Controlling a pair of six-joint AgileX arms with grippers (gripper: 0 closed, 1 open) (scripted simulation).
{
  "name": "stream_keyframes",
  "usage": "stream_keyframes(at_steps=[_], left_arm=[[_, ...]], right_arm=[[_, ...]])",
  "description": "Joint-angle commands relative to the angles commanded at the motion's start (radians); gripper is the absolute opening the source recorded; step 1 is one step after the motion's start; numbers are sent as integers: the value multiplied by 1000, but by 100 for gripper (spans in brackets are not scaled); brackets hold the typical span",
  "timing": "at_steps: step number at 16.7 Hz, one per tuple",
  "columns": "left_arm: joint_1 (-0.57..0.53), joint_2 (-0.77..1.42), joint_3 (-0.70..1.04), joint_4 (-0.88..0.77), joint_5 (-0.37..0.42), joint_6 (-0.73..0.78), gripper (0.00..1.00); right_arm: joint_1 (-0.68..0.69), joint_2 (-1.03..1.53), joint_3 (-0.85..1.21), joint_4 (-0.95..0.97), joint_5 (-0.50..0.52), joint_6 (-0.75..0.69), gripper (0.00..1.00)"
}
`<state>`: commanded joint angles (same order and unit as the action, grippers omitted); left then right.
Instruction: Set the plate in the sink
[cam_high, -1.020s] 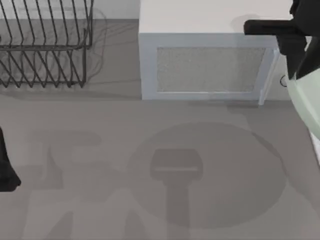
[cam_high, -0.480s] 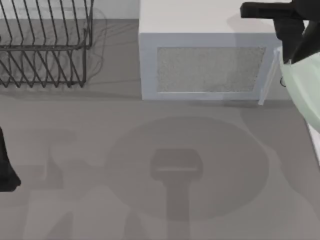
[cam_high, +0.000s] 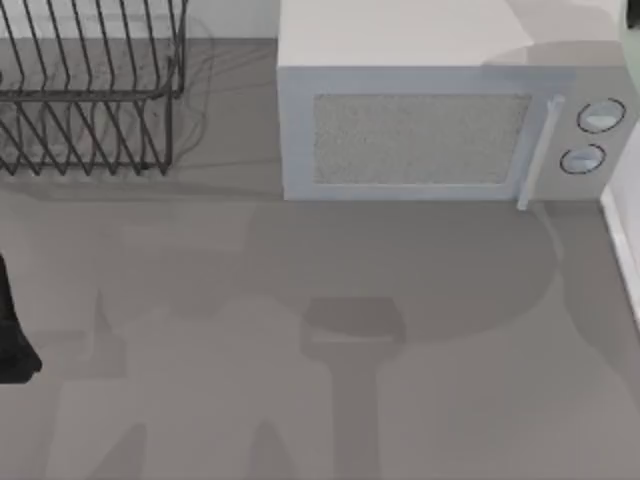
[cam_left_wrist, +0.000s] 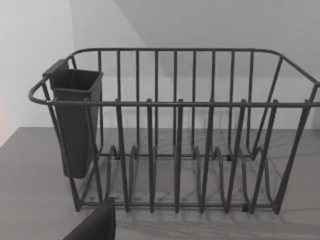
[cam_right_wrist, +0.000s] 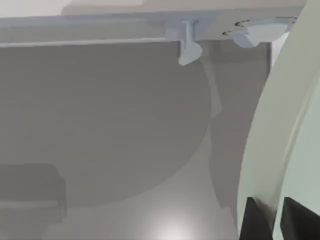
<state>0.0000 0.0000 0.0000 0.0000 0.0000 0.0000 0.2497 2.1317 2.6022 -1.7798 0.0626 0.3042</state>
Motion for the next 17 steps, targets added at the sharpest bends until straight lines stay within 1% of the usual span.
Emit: stream_keyframes(at_steps=[4, 7, 10, 15, 17], left_arm=[[0, 0, 0, 0, 0, 0, 100], [0, 0, 0, 0, 0, 0, 100], [0, 0, 0, 0, 0, 0, 100], [0, 0, 0, 0, 0, 0, 100], [0, 0, 0, 0, 0, 0, 100]], right_arm=[[-194, 284, 235, 4, 6, -161, 0], [-290, 472, 311, 11, -20, -278, 0], [-329, 567, 307, 20, -48, -352, 0], [-332, 579, 300, 21, -53, -362, 0], [-332, 579, 300, 21, -53, -362, 15]])
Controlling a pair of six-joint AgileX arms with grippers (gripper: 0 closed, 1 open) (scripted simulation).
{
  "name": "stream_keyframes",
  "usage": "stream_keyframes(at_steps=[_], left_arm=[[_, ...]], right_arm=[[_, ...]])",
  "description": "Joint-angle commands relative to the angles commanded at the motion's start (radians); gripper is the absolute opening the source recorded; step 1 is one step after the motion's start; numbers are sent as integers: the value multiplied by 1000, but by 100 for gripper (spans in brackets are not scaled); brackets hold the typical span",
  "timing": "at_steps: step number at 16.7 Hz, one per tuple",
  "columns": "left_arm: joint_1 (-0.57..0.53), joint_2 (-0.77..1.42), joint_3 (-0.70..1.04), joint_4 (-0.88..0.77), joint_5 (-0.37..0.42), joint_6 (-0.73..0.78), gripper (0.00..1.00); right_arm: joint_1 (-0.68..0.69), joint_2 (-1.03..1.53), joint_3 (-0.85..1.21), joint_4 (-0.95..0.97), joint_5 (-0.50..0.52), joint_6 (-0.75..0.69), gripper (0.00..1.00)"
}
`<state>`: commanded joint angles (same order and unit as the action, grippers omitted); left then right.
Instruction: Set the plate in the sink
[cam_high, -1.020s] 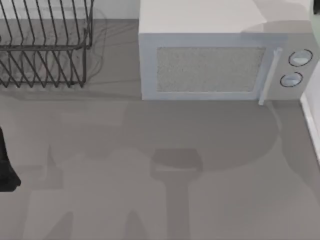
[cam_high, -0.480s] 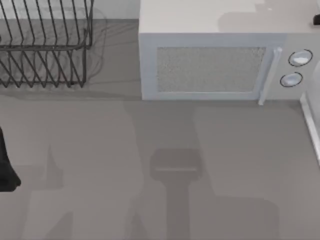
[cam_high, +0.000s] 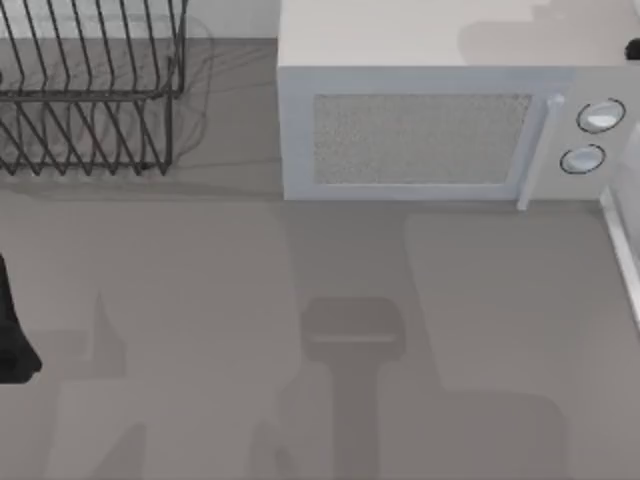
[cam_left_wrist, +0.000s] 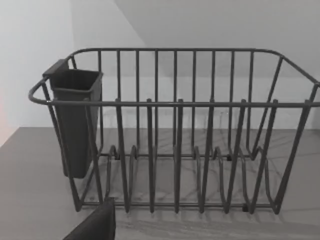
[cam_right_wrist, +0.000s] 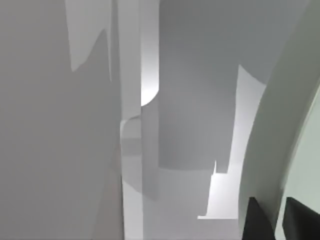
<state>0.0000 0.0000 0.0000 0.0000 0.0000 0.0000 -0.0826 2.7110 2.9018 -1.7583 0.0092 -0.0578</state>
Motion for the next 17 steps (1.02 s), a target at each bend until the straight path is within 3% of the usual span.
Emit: stream_keyframes(at_steps=[11, 17], left_arm=[[0, 0, 0, 0, 0, 0, 100], [0, 0, 0, 0, 0, 0, 100]], right_arm=[[0, 0, 0, 0, 0, 0, 98], [0, 0, 0, 0, 0, 0, 100]])
